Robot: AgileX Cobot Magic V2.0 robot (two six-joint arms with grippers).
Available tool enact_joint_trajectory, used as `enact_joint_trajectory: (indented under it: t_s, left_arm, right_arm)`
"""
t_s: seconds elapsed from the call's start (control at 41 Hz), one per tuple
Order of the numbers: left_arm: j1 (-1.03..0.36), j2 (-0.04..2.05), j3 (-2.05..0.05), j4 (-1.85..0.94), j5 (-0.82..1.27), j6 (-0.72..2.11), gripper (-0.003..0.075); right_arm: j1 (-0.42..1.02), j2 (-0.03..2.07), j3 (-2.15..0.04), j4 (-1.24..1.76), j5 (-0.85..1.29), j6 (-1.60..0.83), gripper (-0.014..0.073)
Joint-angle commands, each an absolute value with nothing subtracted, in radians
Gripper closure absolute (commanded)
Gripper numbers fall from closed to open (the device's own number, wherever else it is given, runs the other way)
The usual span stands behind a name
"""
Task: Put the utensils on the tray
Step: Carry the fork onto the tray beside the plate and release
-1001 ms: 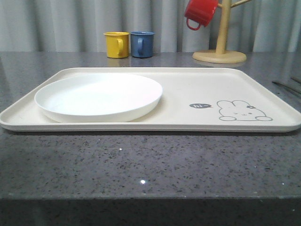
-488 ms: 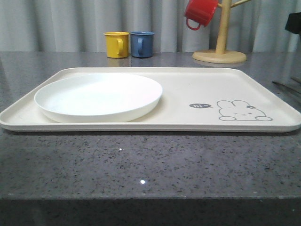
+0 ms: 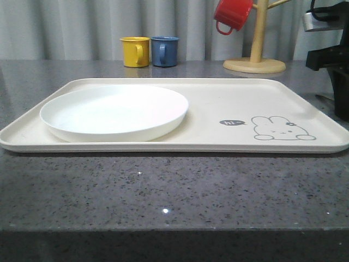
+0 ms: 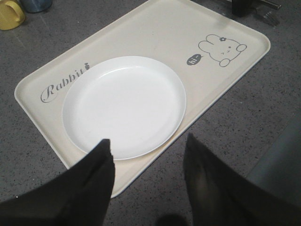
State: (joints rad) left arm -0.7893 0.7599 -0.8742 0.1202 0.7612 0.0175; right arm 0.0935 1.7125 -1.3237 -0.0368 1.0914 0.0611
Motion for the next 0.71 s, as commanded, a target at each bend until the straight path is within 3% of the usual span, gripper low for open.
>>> enact_joint_trajectory:
  t_s: [0.0,0.317,0.684]
  left_arm:
    - [-0.797,0.754,-0.899,0.125,0.688,0.008,0.0385]
    - [-0.797,0.754,-0.899,0.125,0.688,0.008,0.0385]
    - [-0.797,0.754,-0.899,0.125,0.688,0.008,0.0385]
  right_arm:
    - [0.089,1.672,-1.357,-0.052,1.079,0.063,0.0281]
    - [0.089,1.672,-1.357,-0.047,1.079,0.063,0.0606]
    - [0.121,1.609,-1.446,0.024,1.174,0.063,0.0630]
